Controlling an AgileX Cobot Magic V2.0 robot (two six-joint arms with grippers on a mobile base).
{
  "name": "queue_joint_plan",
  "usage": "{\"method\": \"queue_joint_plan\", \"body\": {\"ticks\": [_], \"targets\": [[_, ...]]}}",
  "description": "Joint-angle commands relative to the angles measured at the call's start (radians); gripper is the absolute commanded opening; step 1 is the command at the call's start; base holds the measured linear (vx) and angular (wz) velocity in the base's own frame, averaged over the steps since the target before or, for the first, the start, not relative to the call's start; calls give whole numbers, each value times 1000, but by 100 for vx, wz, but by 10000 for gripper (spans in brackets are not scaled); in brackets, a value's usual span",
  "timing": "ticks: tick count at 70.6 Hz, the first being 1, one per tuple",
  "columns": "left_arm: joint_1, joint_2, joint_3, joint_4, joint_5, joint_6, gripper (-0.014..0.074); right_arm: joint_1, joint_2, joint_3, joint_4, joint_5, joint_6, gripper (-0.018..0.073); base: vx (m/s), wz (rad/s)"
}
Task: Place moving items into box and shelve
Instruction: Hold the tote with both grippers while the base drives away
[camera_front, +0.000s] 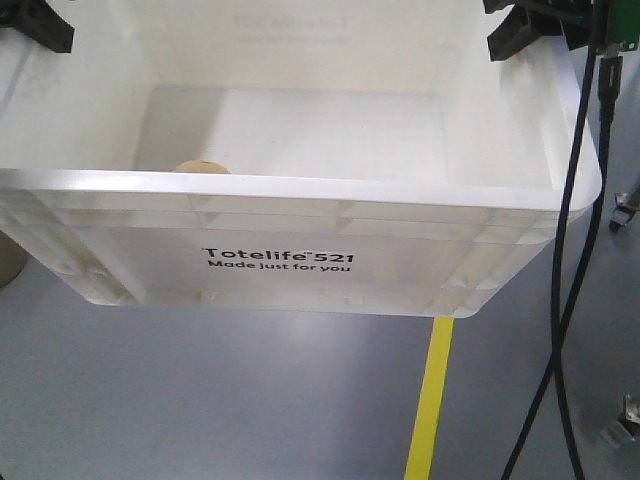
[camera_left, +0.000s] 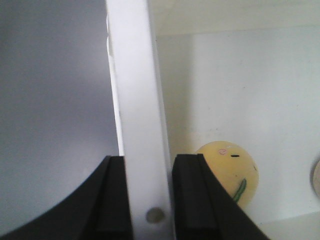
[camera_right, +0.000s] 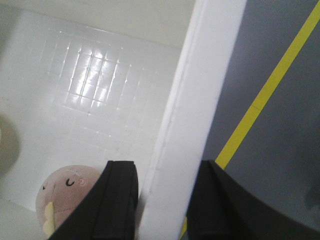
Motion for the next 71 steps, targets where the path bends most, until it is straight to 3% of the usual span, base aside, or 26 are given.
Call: {"method": "queue_joint_plan", "body": {"ticks": [1,71], "targets": [[-4,-50,-44,-18,-80,1,-17,2,-54,-46,32,-20,-34,-12,56,-6],[-4,-50,-44,-17,-80,1,-17,2,-54,-46,36,-20,-34,-12,57,-14]]}}
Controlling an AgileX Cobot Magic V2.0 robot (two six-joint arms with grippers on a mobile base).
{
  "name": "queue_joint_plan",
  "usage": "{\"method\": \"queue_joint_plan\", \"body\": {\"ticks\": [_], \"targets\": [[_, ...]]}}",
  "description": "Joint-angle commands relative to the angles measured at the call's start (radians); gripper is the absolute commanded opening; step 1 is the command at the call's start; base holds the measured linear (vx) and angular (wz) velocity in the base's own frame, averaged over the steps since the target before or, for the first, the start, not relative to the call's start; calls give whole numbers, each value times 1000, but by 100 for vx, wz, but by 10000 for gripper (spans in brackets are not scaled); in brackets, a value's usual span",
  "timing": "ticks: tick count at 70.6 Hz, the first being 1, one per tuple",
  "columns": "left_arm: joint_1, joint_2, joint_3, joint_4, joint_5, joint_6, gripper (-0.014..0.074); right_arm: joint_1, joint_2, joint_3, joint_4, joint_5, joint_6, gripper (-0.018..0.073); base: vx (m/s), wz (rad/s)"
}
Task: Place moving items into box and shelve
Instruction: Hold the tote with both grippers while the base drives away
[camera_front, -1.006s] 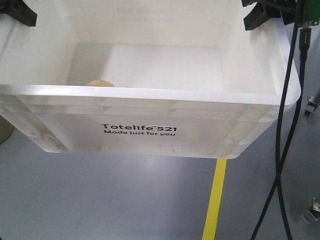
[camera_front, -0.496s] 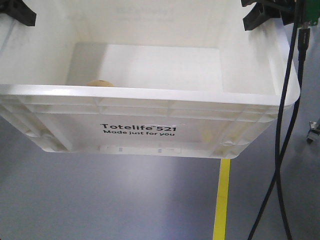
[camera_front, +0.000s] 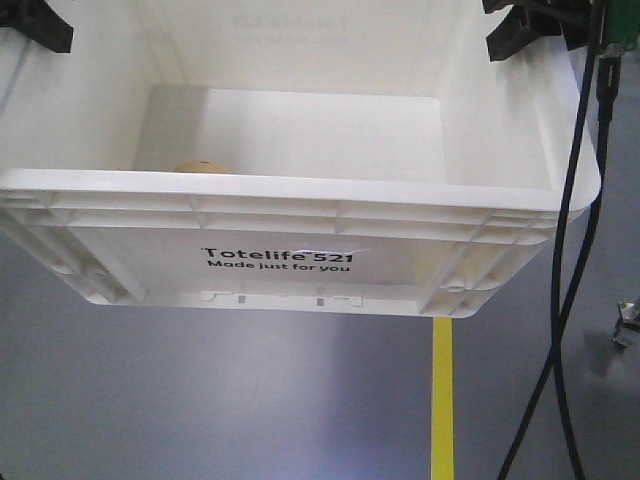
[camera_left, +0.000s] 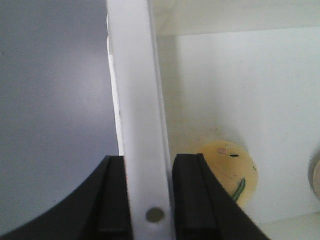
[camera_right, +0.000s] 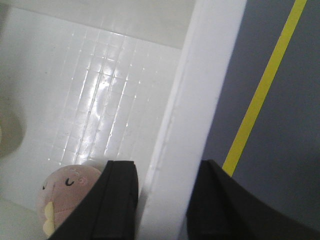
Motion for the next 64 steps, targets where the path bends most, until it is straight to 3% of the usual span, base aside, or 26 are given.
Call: {"method": "queue_joint_plan", "body": {"ticks": [1,64], "targets": [[-4,-49,-44,-17,-80,1,-17,2,-54,-46,34,-20,-34,-12,59,-12],[-4,-49,-44,-17,-80,1,-17,2,-54,-46,34,-20,-34,-12,58,-17]]}}
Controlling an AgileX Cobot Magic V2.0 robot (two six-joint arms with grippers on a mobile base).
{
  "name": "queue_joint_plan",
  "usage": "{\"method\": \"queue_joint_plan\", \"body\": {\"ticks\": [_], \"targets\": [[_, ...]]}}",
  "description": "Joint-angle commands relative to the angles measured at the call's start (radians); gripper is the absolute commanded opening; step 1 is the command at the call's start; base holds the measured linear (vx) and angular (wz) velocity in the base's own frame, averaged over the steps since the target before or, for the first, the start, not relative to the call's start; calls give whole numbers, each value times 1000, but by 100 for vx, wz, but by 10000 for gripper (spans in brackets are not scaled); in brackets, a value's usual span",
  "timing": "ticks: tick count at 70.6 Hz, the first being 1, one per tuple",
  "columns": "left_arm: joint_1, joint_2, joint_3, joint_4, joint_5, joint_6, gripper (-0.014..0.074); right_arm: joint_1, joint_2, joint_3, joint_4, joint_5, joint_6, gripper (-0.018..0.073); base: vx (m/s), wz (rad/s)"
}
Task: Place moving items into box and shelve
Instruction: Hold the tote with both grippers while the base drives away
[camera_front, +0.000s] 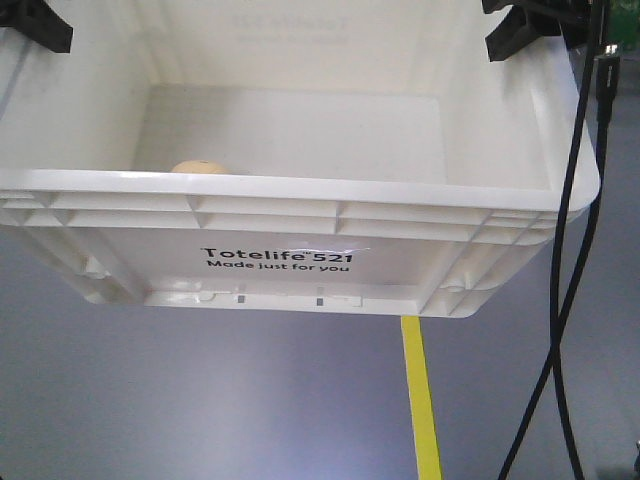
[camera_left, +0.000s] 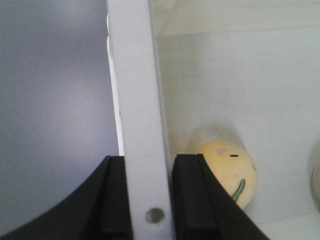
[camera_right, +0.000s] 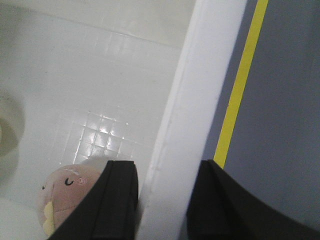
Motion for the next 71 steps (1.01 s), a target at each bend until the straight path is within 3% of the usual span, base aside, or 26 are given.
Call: {"method": "queue_joint_plan", "body": {"ticks": [1,71], "targets": [[-4,-49,-44,-17,-80,1,-17,2,-54,-46,33,-20,-35,-12,57,-27],[-4,-49,-44,-16,-80,1,-17,2,-54,-46,33,-20,-35,-12,53,-27]]}}
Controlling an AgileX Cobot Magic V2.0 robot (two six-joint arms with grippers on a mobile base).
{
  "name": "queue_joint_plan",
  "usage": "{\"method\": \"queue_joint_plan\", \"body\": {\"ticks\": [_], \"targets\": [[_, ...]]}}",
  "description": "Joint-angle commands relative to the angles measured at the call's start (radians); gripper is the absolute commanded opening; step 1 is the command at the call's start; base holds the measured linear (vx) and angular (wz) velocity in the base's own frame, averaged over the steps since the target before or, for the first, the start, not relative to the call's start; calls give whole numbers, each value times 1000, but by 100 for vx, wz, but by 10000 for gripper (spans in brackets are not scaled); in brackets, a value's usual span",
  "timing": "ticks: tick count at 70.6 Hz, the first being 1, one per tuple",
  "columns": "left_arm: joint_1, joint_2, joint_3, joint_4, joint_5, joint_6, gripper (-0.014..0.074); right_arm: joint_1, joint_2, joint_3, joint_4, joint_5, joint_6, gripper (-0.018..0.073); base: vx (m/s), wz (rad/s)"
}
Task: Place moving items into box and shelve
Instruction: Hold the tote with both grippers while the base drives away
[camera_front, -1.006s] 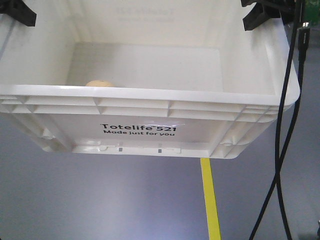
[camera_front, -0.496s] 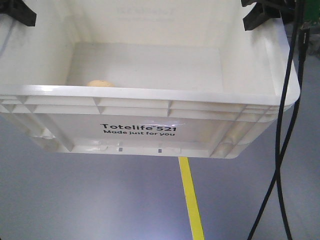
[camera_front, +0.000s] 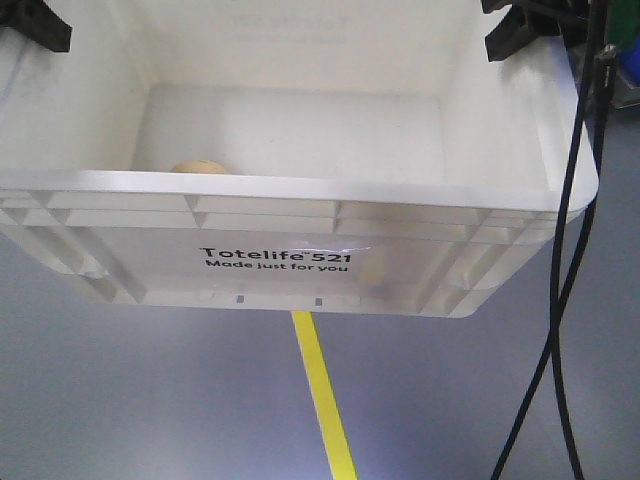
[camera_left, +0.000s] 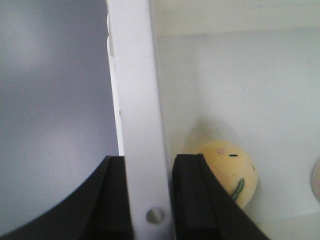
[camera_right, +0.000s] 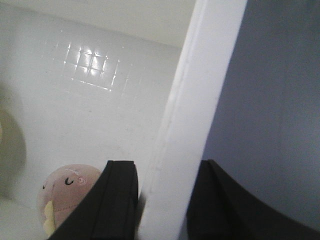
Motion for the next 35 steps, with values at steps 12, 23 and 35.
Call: {"method": "queue_joint_plan", "body": {"ticks": [12,23,35], "targets": [[-4,-49,-44,-16,-80,1,-17,2,-54,-46,29,-20,-35,-12,48,-43],[-4,-49,-44,-16,-80,1,-17,2,-54,-46,30,-20,-35,-12,47,-50],[-4,-49,-44,-16,-80,1,-17,2,-54,-46,30,-20,-35,-12,46,-56]]}}
